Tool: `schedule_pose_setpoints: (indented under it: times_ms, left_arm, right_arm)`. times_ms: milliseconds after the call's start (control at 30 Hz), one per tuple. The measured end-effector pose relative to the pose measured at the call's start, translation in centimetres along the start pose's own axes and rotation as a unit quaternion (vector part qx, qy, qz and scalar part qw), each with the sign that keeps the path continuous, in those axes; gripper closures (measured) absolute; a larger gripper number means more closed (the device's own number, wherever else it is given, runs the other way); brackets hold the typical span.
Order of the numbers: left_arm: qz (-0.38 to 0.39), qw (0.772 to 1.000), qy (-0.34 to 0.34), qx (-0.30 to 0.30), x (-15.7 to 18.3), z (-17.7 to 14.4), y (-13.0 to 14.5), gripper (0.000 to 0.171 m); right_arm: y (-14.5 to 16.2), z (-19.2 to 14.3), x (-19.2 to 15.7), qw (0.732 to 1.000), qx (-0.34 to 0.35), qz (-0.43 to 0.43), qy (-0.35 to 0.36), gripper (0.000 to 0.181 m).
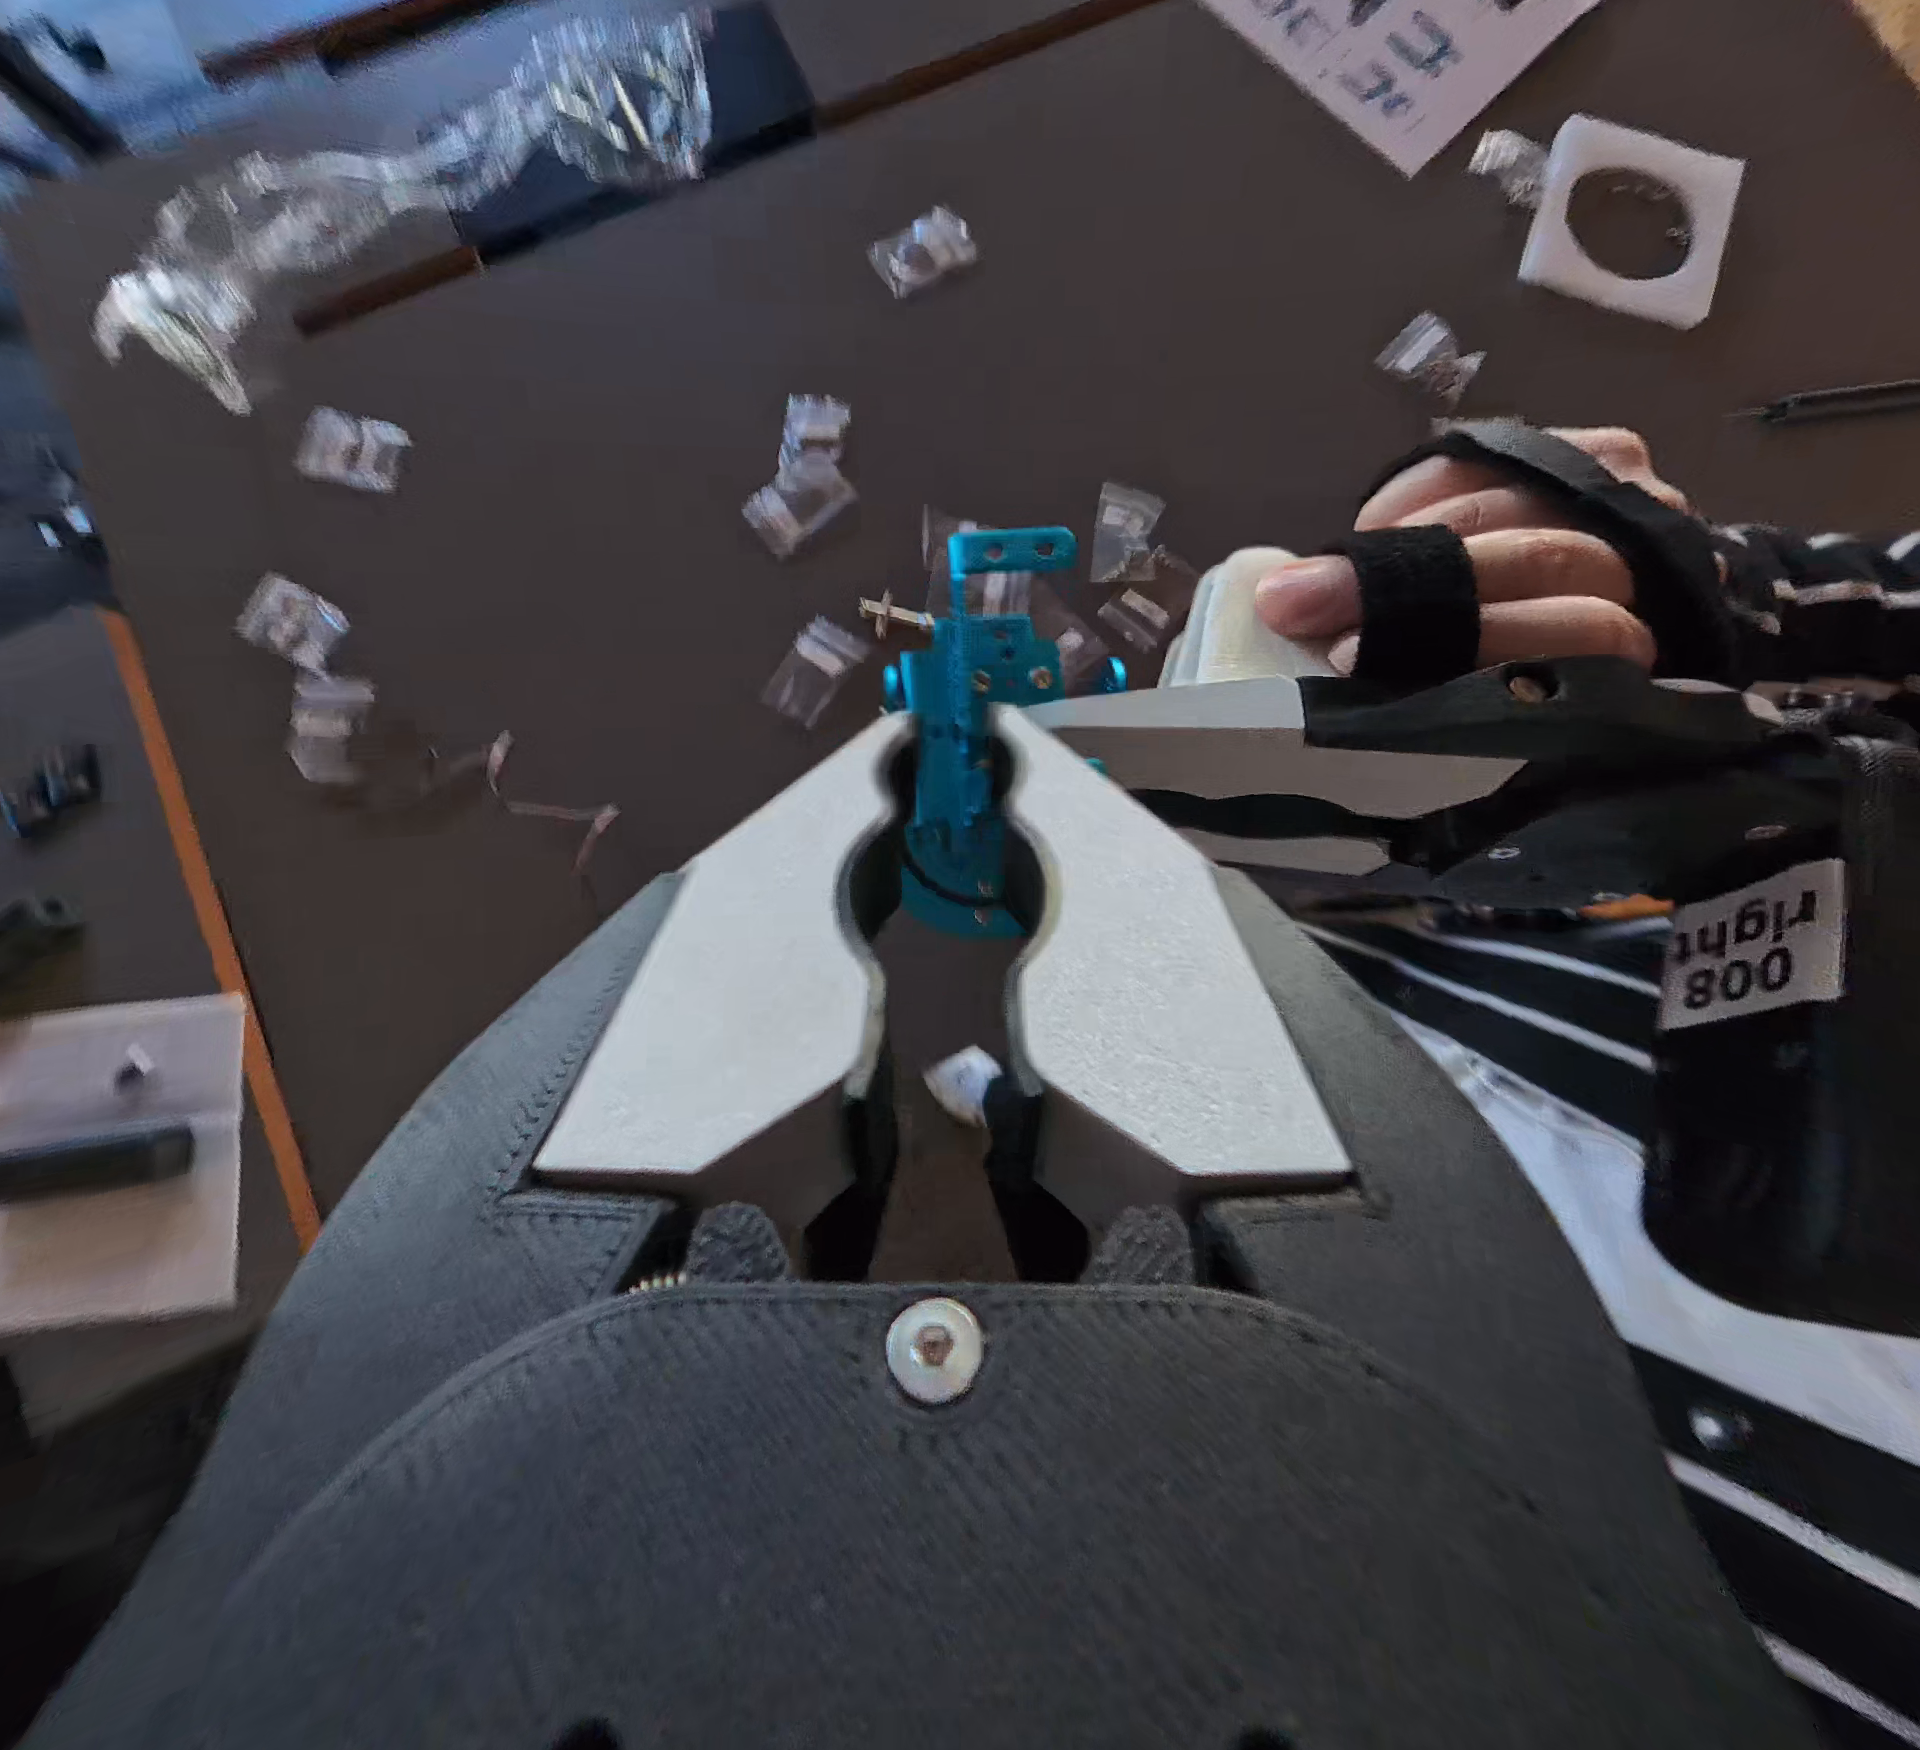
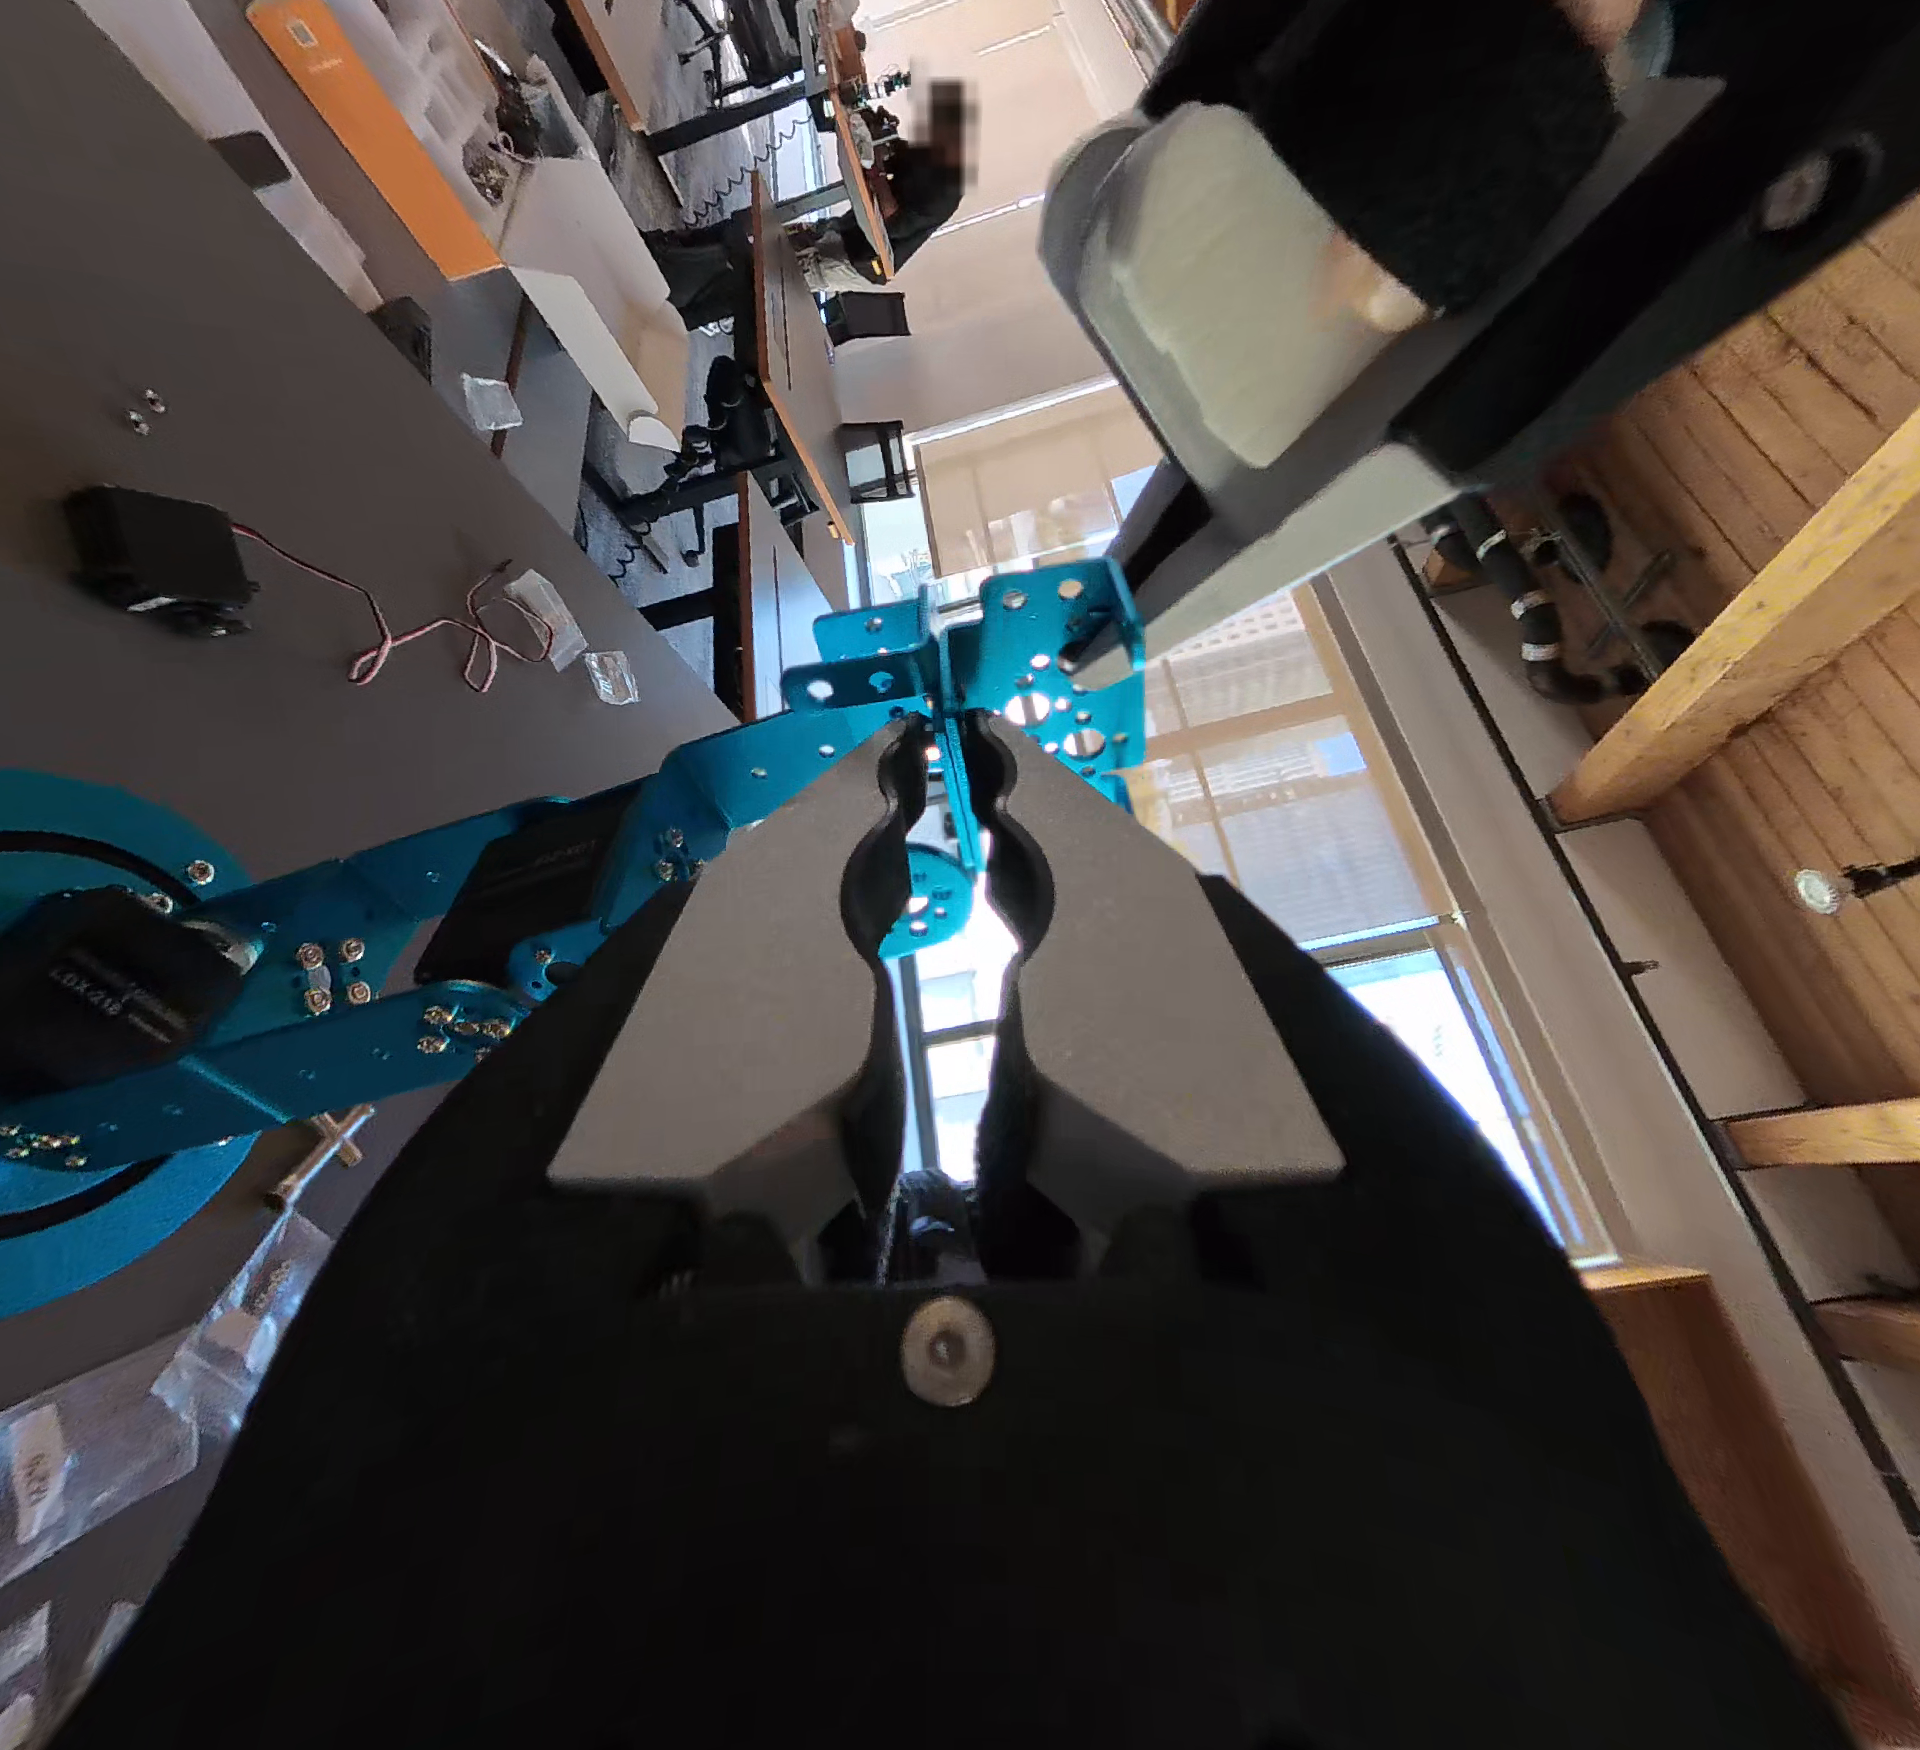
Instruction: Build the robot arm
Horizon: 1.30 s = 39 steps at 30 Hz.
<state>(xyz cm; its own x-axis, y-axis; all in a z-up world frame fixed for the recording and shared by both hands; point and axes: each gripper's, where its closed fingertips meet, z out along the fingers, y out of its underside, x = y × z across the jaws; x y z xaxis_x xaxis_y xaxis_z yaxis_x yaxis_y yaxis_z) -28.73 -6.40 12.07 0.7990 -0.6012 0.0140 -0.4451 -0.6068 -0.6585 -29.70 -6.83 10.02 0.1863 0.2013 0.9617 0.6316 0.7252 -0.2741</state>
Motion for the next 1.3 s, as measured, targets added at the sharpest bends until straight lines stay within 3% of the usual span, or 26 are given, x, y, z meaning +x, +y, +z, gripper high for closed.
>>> schedule_pose_setpoints:
  times_ms: [67, 133, 233, 333, 500, 600, 800, 1033, 1167, 1300]
  left_arm:
    - [0.028, 0.999, 0.003, 0.046, -0.8, -0.7, -0.9, 0.133]
    - [0.052, 0.994, 0.036, 0.092, -1.2, -1.6, -1.1, 0.121]
    - [0.059, 0.976, 0.128, 0.168, -2.2, -2.6, 0.5, 0.124]
    - [0.060, 0.938, 0.239, 0.245, -4.0, -2.0, 3.0, 0.133]
    - [0.071, 0.864, 0.427, 0.258, -4.4, 1.4, 6.8, 0.141]
    - [0.116, 0.847, 0.438, 0.279, -4.6, 3.0, 6.4, 0.158]
    - [0.168, 0.824, 0.467, 0.272, -4.4, 3.9, 3.9, 0.155]
    - [0.189, 0.757, 0.562, 0.274, -2.3, 2.7, 2.4, 0.138]
    - [0.236, 0.760, 0.543, 0.268, -1.8, 3.9, 2.6, 0.126]
    - [0.274, 0.746, 0.543, 0.271, -0.9, 3.8, 2.7, 0.110]
  right_arm:
    - [0.1, 0.1, 0.1, 1.000, 0.004, 0.020, -0.004, 0.176]
    - [0.1, 0.1, 0.3, 0.999, 0.013, 0.045, -0.006, 0.176]
    - [0.1, 0.2, 0.3, 0.999, 0.026, 0.045, 0.003, 0.176]
    - [-0.2, 0.3, 0.1, 0.998, 0.042, 0.034, 0.014, 0.176]
    - [0.0, 0.2, 0.1, 1.000, 0.021, 0.007, 0.019, 0.176]
    - [0.2, 0.1, 0.2, 0.999, 0.010, 0.044, 0.012, 0.176]
    - [0.7, -0.2, 0.3, 0.994, -0.005, 0.114, 0.001, 0.176]
    - [0.5, -0.2, 0.2, 0.991, 0.007, 0.132, 0.006, 0.176]
    - [0.3, -0.2, 0.8, 0.989, 0.027, 0.140, 0.025, 0.176]
    - [0.0, -0.1, 1.0, 0.987, 0.044, 0.155, 0.029, 0.176]
